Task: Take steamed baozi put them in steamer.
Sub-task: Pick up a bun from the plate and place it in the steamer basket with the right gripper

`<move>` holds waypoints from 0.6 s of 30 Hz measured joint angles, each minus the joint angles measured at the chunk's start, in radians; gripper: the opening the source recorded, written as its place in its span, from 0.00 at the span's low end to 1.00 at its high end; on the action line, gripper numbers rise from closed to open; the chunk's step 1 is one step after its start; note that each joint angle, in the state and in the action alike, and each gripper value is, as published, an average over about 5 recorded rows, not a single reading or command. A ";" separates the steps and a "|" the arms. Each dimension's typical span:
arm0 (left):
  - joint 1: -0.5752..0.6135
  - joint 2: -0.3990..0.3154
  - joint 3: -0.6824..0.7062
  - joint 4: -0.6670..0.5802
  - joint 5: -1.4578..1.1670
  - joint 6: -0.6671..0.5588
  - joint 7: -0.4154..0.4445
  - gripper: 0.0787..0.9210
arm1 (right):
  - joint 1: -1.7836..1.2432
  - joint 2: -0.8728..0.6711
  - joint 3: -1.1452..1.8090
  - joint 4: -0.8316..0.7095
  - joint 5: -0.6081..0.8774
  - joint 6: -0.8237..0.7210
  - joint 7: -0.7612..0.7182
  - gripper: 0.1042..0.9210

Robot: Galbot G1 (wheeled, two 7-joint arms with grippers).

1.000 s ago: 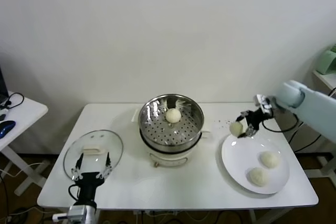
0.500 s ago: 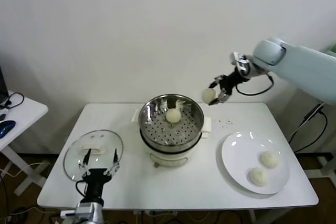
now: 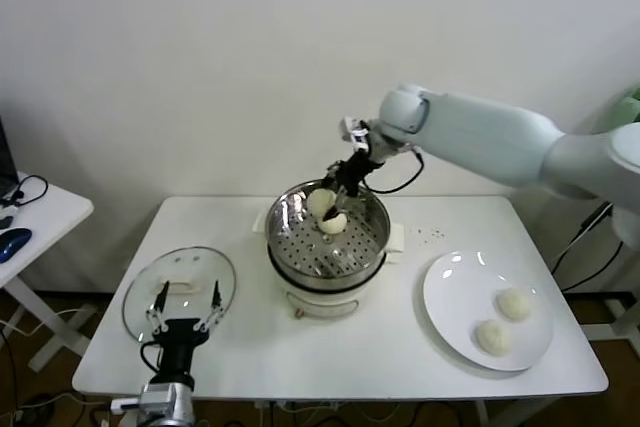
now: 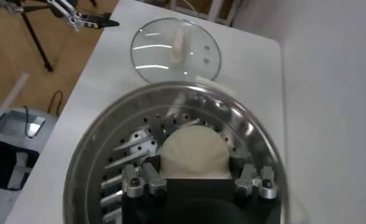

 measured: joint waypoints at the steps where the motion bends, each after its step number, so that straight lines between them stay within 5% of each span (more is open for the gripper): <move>1: 0.000 0.000 0.000 0.001 -0.001 0.000 0.000 0.88 | -0.007 0.011 -0.002 -0.007 -0.001 0.001 0.000 0.74; 18: -0.004 -0.003 -0.004 0.020 -0.018 0.001 0.000 0.88 | -0.093 0.100 -0.014 -0.095 -0.066 0.020 -0.009 0.74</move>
